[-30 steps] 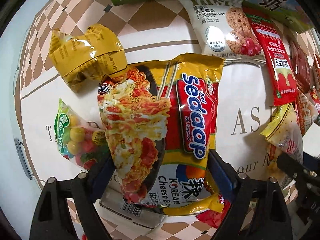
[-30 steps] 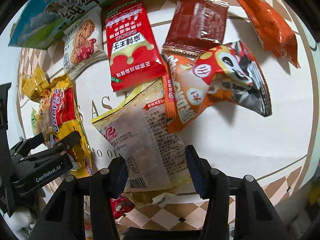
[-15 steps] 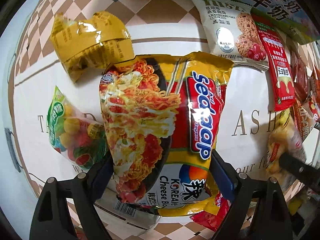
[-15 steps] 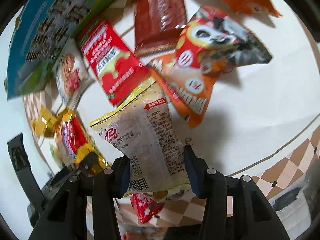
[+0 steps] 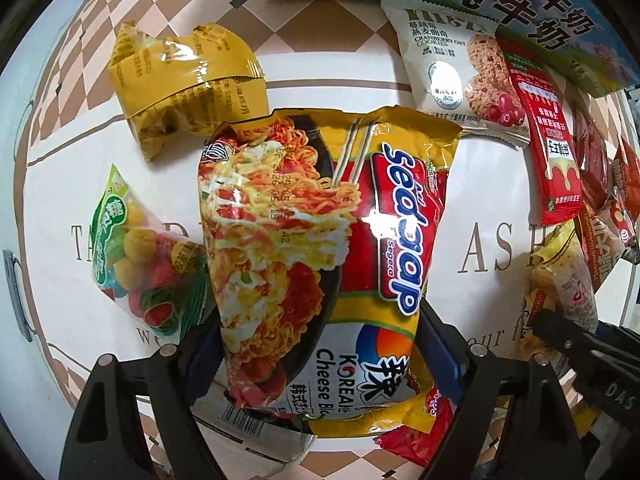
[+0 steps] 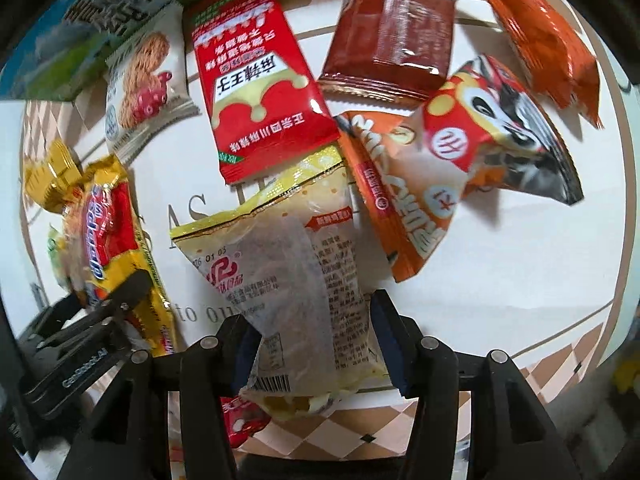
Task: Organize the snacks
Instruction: 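Lift both held packs and carry them over the cardboard box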
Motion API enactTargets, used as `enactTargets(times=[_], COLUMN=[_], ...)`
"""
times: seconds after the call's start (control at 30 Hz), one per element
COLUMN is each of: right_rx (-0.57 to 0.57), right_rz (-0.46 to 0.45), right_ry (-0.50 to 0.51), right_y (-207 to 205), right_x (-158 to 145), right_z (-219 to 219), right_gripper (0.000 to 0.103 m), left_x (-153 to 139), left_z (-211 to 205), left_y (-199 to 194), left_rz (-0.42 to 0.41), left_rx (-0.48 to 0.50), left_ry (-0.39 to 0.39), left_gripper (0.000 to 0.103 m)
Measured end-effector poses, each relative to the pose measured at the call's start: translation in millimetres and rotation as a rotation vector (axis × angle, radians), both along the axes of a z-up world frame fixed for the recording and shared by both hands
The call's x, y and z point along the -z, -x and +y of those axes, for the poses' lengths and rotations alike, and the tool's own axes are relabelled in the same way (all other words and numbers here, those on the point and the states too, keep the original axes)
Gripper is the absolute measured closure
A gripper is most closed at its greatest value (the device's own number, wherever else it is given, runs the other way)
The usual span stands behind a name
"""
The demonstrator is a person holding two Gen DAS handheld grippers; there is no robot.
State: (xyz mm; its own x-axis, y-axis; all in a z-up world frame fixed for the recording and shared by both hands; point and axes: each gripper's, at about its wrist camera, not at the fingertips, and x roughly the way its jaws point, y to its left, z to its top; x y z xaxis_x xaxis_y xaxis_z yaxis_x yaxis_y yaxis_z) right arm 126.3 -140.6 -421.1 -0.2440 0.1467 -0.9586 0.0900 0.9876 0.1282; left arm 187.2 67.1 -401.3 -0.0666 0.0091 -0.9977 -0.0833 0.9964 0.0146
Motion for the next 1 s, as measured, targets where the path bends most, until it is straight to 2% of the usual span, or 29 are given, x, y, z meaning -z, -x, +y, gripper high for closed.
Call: enactTargets(times=[0.1,0.17,0.33,0.37,0.47,0.67,0.77,0.83,0.9,1.0], right_rx=[-0.023,-0.033,-0.07,-0.073,-0.072,-0.091,-0.083,-0.065,-0.048,-0.013], right_rz=[-0.028,-0.031,-0.05,-0.05,-0.062,-0.106,-0.138,-0.164,-0.193,-0.246], right_ry=[0.019,0.023,0.007,-0.002,-0.042,-0.109,-0.148,-0.18,-0.208,-0.253], right_y=[5,-6,-21,-38,-42,-46,-53,-63,-63,-82], right_x=[-8,-13,-30,-35,-53,-97,-117,-129,-159,-189], right_z=[15,38,54,45,44,26,20,11,-16,-26], right_gripper=[0.053,0.06,0.064,0.064,0.064,0.065,0.065,0.065,0.065,0.065], left_x=[-2,-2,-27,-32,-46,-92,-124,-143,-165,-190], left_z=[-1,0,-7,-9,-13,-21,-25,-27,-30,-38], left_y=[2,3,11,14,21,39,45,37,29,9], left_rz=[-0.008,-0.013,-0.038,-0.044,-0.069,-0.15,-0.2,-0.232,-0.266,-0.308], left_rx=[0.007,0.012,-0.009,-0.009,-0.012,-0.008,-0.006,-0.001,0.006,0.019], left_ry=[-0.011,-0.022,-0.034,-0.037,-0.038,-0.026,-0.004,0.009,0.025,0.05], left_gripper=[0.018,0.018,0.021,0.021,0.021,0.021,0.021,0.021,0.021,0.021])
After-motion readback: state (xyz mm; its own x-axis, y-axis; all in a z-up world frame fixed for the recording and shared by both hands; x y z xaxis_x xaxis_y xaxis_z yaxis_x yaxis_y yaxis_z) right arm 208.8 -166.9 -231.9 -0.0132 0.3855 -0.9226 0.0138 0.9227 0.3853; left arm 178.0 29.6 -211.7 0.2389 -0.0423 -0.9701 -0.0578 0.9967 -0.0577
